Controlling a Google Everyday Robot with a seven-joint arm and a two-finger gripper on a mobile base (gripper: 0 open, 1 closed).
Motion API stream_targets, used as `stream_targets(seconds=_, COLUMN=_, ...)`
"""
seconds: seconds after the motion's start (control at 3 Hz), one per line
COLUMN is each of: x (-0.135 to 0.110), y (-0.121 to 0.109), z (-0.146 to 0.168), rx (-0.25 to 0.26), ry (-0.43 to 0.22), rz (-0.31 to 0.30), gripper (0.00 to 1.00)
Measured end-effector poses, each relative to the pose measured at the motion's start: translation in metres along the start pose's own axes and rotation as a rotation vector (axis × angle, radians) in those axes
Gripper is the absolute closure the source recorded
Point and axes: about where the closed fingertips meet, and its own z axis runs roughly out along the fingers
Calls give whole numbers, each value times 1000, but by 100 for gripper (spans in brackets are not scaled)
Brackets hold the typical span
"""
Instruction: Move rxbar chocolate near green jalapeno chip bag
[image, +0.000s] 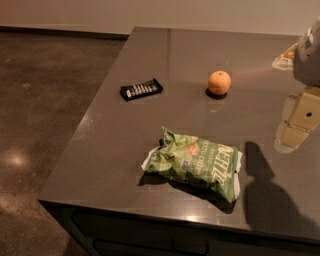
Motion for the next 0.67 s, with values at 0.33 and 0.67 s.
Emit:
stream_targets(seconds=0.33, x=0, y=0, z=0, rx=0, ry=0, rz=0, gripper=0)
stream_targets(seconds=0.67, x=-7, y=-4, z=2, rx=-6, ry=-7, rz=-21, gripper=0)
